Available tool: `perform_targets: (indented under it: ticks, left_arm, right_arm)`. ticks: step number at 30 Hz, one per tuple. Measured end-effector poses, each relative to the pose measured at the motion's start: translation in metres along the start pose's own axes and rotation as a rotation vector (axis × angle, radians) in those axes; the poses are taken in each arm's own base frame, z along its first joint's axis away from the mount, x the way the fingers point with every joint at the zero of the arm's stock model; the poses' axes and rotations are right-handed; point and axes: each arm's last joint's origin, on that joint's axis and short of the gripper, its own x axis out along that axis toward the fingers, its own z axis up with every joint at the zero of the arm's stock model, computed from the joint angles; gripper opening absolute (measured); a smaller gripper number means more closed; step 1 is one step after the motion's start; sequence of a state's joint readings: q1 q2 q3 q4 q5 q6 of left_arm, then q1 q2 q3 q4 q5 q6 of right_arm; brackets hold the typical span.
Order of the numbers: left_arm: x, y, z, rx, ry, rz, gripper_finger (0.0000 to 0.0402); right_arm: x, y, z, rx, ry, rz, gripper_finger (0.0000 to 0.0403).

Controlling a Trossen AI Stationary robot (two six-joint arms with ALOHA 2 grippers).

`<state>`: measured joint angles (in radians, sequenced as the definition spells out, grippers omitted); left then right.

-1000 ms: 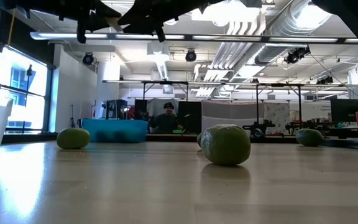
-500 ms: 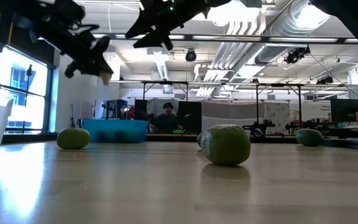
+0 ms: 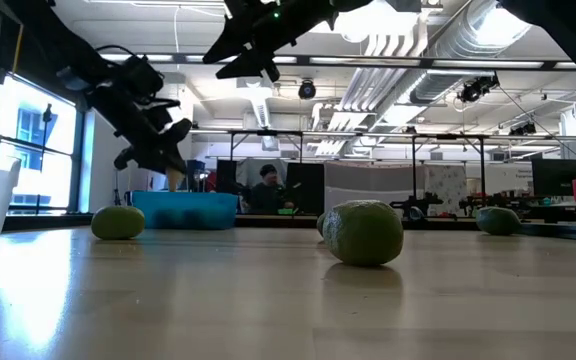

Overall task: Sort produce into baskets
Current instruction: Put the garlic into the blue bin

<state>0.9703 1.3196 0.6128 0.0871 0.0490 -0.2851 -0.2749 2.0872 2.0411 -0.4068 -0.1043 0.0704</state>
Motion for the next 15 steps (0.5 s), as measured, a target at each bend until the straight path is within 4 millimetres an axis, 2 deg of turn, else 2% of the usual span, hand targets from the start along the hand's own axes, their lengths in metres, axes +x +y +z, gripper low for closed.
perform_targets:
  ticks: [7,15]
  left_arm:
    - [0.0106,0.0020,-0.0060,0.000,0.036,0.008,0.0095]
    - [0.0105,0.0015,-0.0058,-0.017,0.034,0.006,0.0176]
  right_arm:
    - [0.0000,0.0002,0.0000,0.000,0.000,0.000,0.0211]
    - [0.0000,0.0002,0.0000,0.000,0.000,0.000,0.0211]
